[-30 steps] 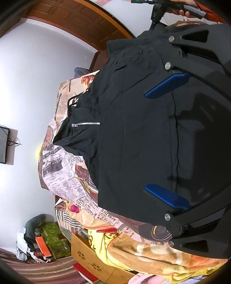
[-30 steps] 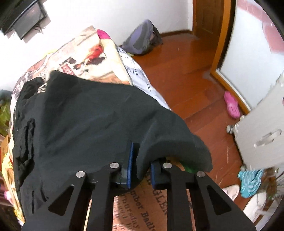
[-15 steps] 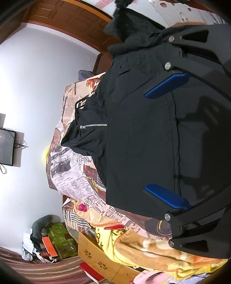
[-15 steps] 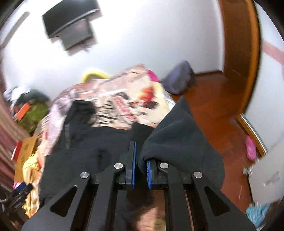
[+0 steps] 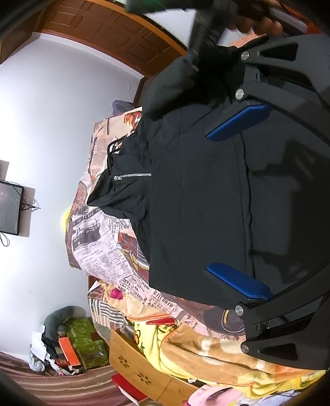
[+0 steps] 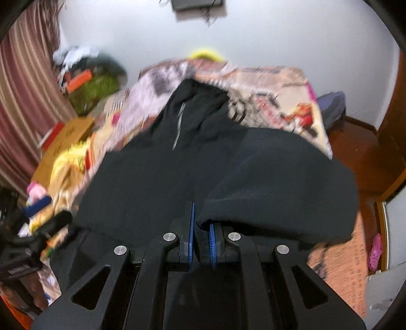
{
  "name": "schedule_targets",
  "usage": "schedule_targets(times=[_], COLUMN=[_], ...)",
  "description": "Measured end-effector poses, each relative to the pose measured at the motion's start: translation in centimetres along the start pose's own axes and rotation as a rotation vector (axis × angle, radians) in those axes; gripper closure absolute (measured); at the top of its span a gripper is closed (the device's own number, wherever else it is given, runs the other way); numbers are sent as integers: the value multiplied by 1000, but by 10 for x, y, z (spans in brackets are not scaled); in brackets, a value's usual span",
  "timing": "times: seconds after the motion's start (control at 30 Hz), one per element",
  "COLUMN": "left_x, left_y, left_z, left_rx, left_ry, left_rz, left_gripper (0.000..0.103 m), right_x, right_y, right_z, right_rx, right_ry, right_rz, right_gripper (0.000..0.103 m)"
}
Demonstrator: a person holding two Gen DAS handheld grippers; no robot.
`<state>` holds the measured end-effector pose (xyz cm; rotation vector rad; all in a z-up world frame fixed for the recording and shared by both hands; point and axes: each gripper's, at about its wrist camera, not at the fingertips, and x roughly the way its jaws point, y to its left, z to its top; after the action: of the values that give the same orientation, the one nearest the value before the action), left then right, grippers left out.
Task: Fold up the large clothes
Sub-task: 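Fold the held side toward the zipper and open the right gripper, then grasp the folded sleeve with the right gripper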
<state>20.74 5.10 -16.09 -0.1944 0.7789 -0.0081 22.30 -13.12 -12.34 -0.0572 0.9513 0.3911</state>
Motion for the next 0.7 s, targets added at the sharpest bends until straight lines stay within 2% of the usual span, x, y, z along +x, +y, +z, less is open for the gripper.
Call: schedule_targets(times=[0.17, 0.33, 0.37, 0.53, 0.67, 0.7], left_x=[-3, -4, -5, -6, -7, -7], left_y=[3, 3, 3, 0, -4, -5], left_z=[-2, -4, -4, -4, -2, -2], left_rx=[13, 22, 20, 19, 25, 27], left_ry=[-7, -9, -9, -10, -14, -15], left_rz=[15, 20, 18, 8, 4, 2], left_gripper=[6, 6, 6, 6, 6, 6], right_x=[8, -4, -9, -33, -52, -59], right_y=[4, -6, -9, -12, -21, -25], right_z=[-9, -12, -12, -12, -9, -9], right_rx=[-4, 78, 89, 97, 111, 118], right_ry=[50, 56, 44, -4, -77, -107], right_rz=[1, 98, 83, 22, -50, -72], right_gripper=[89, 61, 55, 52, 27, 26])
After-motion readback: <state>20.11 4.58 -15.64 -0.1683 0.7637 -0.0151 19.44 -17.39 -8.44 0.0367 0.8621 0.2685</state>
